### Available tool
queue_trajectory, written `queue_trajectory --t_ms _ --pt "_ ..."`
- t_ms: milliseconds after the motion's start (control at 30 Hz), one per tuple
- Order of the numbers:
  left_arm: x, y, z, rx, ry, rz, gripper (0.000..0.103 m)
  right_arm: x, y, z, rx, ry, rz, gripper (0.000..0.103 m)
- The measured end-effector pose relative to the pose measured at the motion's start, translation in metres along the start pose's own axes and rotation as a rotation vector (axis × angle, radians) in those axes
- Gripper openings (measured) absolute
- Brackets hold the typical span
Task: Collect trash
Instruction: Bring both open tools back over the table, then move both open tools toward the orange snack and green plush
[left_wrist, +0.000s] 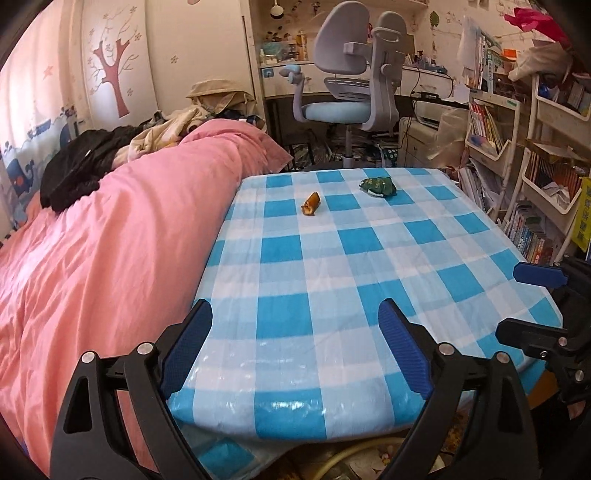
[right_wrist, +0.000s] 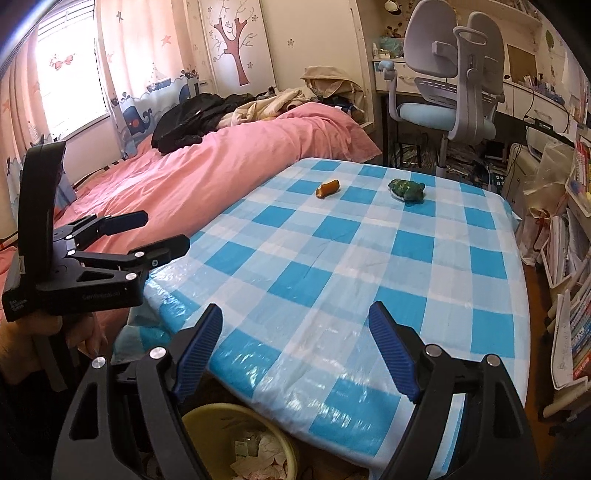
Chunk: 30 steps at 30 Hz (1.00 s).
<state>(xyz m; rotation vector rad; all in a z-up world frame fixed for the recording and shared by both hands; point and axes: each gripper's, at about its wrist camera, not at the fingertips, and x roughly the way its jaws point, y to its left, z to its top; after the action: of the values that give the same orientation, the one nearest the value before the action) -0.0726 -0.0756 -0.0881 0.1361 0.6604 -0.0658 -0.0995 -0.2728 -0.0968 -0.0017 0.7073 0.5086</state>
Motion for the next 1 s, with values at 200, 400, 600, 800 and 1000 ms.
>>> queue_trajectory --t_ms 200,400,600,800,1000 --pt "0.008 -0.006 0.007 0.011 -0.006 0.006 0.088 0.008 -0.005 0.0 0.006 0.016 0.007 0.078" --pt "0.012 -0.01 0.011 0.016 -0.008 0.008 0.09 0.013 -0.005 0.0 -0.011 0.031 0.004 0.08" --pt "0.021 -0.013 0.015 0.004 0.013 0.001 0.09 0.018 -0.006 -0.001 -0.04 0.043 -0.019 0.082" --pt "0.023 -0.002 0.016 -0.048 0.023 0.012 0.091 0.041 -0.022 0.008 -0.008 0.1 -0.056 0.082" --pt "0.05 0.019 0.025 -0.141 0.093 0.042 0.092 0.092 -0.039 0.029 -0.071 0.206 -0.104 0.082"
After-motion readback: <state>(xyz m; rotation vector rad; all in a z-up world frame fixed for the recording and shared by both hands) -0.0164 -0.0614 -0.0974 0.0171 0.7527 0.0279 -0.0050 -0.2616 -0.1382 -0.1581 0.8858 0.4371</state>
